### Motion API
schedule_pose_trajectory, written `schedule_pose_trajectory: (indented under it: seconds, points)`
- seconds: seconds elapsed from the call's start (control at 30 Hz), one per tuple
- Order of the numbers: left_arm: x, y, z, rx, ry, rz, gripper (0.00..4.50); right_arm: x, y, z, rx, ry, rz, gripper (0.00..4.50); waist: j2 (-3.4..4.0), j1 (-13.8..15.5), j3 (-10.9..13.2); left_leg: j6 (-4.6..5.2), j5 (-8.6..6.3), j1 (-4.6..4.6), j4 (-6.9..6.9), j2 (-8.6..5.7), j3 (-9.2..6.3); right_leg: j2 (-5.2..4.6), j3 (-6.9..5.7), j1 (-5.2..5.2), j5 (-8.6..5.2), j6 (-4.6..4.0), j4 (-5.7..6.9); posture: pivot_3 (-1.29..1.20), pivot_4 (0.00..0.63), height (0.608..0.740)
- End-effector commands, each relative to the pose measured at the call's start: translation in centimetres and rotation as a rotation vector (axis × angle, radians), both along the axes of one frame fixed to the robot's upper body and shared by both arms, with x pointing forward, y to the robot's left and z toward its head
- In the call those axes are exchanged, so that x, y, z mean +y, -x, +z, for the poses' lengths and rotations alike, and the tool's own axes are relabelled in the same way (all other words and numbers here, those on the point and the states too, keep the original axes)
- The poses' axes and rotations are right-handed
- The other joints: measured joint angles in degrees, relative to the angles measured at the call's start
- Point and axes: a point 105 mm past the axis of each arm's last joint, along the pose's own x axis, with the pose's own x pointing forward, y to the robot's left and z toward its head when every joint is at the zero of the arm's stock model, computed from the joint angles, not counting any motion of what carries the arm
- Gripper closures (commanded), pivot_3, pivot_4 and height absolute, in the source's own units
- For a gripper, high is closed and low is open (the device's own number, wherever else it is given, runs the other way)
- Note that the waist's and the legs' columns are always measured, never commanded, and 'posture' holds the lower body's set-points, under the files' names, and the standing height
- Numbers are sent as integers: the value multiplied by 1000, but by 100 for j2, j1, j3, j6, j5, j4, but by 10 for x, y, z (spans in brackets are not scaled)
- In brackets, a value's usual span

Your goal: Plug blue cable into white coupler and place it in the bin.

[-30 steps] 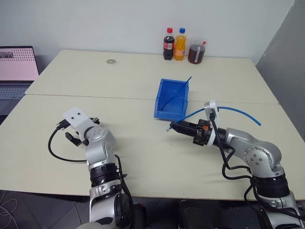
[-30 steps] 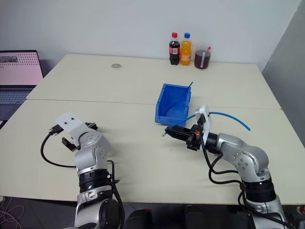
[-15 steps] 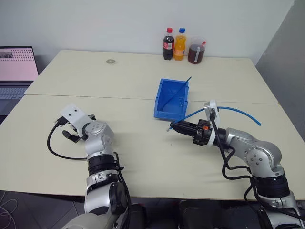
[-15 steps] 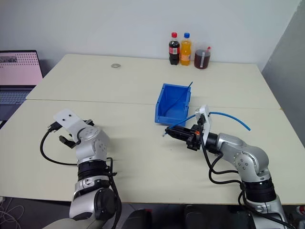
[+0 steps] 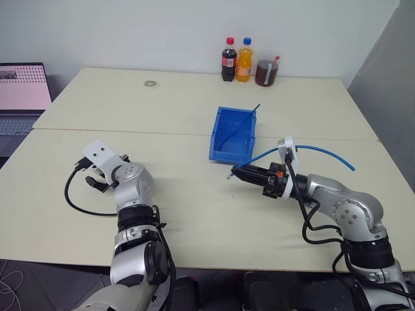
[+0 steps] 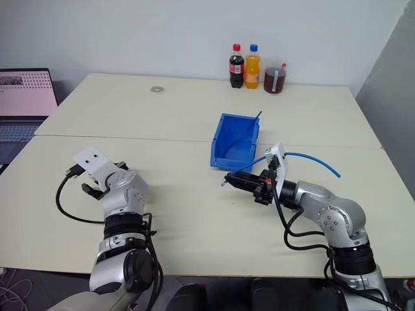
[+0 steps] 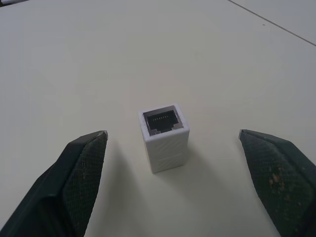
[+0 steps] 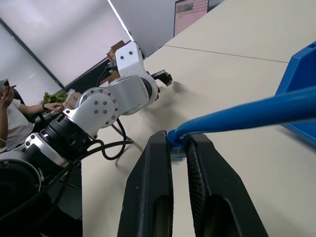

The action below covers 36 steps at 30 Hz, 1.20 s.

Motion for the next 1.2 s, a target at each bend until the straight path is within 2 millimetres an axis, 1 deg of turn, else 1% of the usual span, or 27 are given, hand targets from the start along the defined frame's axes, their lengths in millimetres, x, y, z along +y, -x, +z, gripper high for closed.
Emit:
schedule_pose_trajectory:
  seconds: [0.03,0.1,0.13,0.3,0.47,0.6,0.77,1.0,1.07,1.2]
  points:
    - [3,-3,17,-55,-30,14,0,-1,3,13,-59,-8,4,4372,0,0,0,0,0,0,0,0,0,0,0,0,0,0,0,0,150,740]
    - [3,-3,18,-57,-32,15,366,-1,3,13,-58,-8,3,4372,0,0,0,0,0,0,0,0,0,0,0,0,0,0,0,0,150,740]
    - [3,-3,17,-56,-31,18,474,-1,3,13,-58,-9,2,4372,0,0,0,0,0,0,0,-1,0,0,0,0,0,0,0,0,150,740]
    - [3,-3,17,-66,-28,16,1622,-1,3,12,-55,-9,1,4372,0,0,0,0,0,0,0,0,0,0,0,0,0,0,0,0,150,740]
    - [2,-1,16,-62,-25,20,2648,-2,3,12,-54,-9,0,4373,0,0,0,0,0,0,0,0,1,0,0,0,0,0,0,0,150,740]
    - [0,-1,14,-58,-22,18,3685,-2,3,12,-53,-10,-2,4373,0,0,0,0,0,0,0,0,1,0,0,0,0,1,0,0,150,740]
    - [-1,-1,12,-69,-17,-5,3740,-1,2,13,-55,-15,-4,4373,0,0,0,0,0,0,0,0,1,0,0,0,0,1,0,0,150,740]
    - [-7,-1,14,-157,26,-113,3740,-1,2,14,-61,-21,-16,4373,0,0,0,-1,0,1,0,1,1,-1,1,0,2,-3,1,0,150,740]
    - [-13,-2,17,-212,49,-208,3740,-1,2,15,-65,-23,-22,4373,0,-1,0,-1,0,1,0,2,2,-1,1,0,3,-5,1,0,150,740]
    - [-34,-3,39,-283,-41,-507,3740,-4,3,17,-77,-25,-45,4373,0,-8,0,-2,1,1,-1,1,2,0,1,0,3,-5,1,0,150,740]
